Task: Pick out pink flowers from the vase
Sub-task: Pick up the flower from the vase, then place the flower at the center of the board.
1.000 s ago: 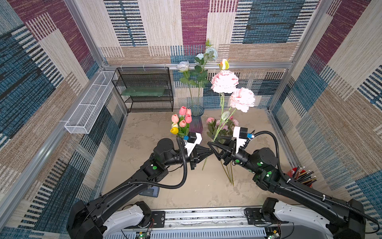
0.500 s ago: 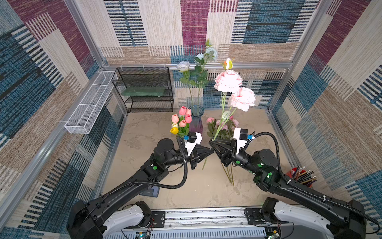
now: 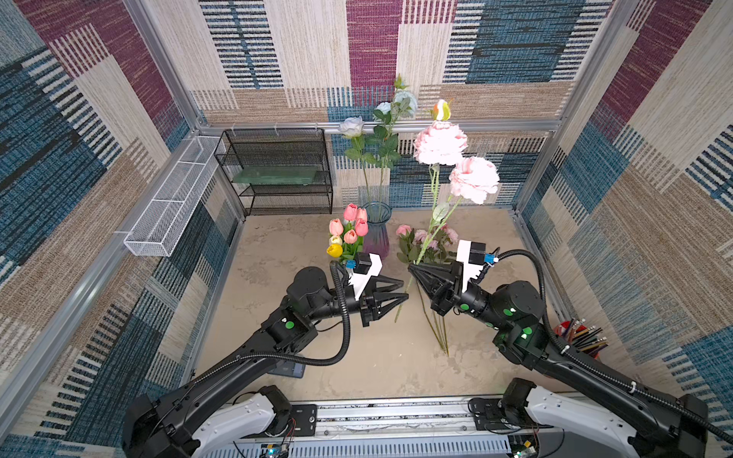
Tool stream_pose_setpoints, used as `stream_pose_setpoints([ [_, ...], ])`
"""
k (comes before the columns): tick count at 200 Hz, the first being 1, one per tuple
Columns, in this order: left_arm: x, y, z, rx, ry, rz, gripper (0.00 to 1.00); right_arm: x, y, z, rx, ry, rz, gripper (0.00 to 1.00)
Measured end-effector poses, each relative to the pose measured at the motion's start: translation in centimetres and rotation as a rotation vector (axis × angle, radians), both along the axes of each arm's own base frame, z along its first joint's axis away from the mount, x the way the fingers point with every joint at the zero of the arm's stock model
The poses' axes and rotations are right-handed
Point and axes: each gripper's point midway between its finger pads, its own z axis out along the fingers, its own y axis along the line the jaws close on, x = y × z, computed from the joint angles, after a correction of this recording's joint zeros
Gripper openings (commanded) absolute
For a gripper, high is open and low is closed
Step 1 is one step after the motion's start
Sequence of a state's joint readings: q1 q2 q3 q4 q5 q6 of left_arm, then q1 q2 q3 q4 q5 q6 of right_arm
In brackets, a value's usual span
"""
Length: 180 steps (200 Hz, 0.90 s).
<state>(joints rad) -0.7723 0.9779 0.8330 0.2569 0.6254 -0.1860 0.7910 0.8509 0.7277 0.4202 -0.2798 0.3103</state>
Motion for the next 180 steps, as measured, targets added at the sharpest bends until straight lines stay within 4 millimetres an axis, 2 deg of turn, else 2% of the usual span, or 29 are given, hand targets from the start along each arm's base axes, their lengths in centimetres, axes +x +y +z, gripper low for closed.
stream_pose_setpoints([
  [18, -0.1, 1.2, 0.6, 0.018, 0.003, 0.057, 0.50, 0.8, -1.6, -0.5, -0.022, 0.025, -0.049, 0.00],
  [36, -0.6, 2.8, 1.2, 0.038, -0.004, 0.112, 0.51, 2.7, -3.5, -2.5, -0.065, 0.099, -0.117, 0.00],
  [51, -1.2, 4.2, 1.4, 0.056, -0.012, 0.152, 0.51, 4.7, -5.1, -5.5, -0.111, 0.205, -0.170, 0.00],
  [83, -3.1, 7.1, 0.8, 0.104, -0.034, 0.196, 0.52, 8.2, -8.1, -14.5, -0.209, 0.509, -0.249, 0.00],
  [110, -4.4, 9.0, -1.1, 0.147, -0.062, 0.222, 0.53, 9.7, -8.5, -20.5, -0.300, 0.734, -0.245, 0.00],
  [137, -4.9, 9.7, -4.0, 0.195, -0.062, 0.223, 0.53, 10.8, -8.4, -25.2, -0.406, 0.882, -0.238, 0.00],
  [156, -4.9, 9.7, -5.1, 0.213, -0.057, 0.220, 0.53, 11.2, -8.4, -27.7, -0.476, 0.952, -0.237, 0.01],
  [180, -4.9, 9.6, -5.5, 0.226, -0.055, 0.218, 0.53, 11.9, -8.7, -29.8, -0.543, 0.997, -0.248, 0.01],
])
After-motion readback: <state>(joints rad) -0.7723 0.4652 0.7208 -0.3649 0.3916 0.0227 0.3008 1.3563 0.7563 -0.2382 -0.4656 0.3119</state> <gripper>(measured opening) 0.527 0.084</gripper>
